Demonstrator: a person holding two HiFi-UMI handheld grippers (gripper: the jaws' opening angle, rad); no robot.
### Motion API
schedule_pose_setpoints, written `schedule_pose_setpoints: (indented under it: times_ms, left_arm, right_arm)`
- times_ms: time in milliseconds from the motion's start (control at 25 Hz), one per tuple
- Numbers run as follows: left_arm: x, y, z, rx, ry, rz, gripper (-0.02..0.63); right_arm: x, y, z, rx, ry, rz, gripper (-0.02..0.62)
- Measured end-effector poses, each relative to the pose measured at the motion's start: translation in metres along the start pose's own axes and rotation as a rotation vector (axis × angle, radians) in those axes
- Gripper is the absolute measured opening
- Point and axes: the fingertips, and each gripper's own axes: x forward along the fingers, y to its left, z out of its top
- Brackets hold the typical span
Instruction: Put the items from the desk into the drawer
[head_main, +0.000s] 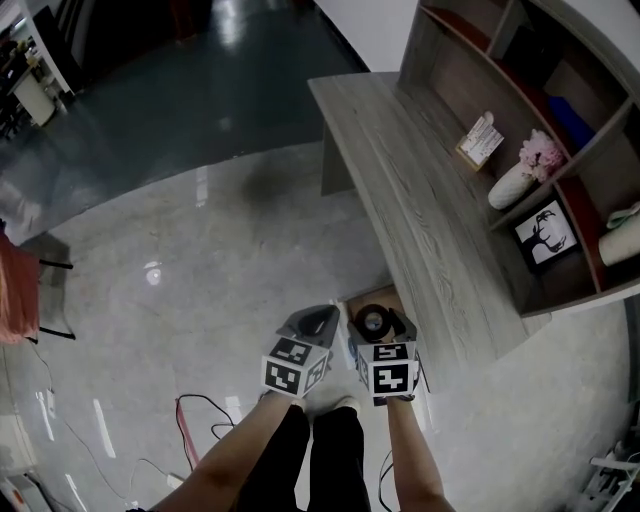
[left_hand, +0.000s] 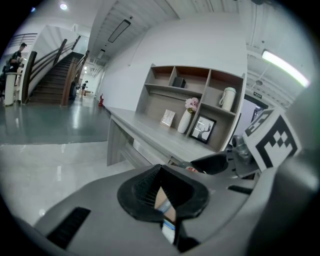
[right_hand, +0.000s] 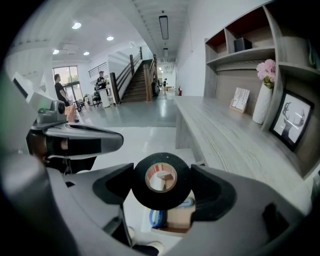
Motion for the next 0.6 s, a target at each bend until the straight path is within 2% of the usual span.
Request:
schedule_pose_setpoints:
  times_ms: [600]
  left_arm:
    - [0.041, 0.029, -0.039, -0.049, 0.019, 0.015, 0.009]
  right_arm:
    - [0.061, -0.011, -0.031, -0.029, 0.080, 0.005, 0.368]
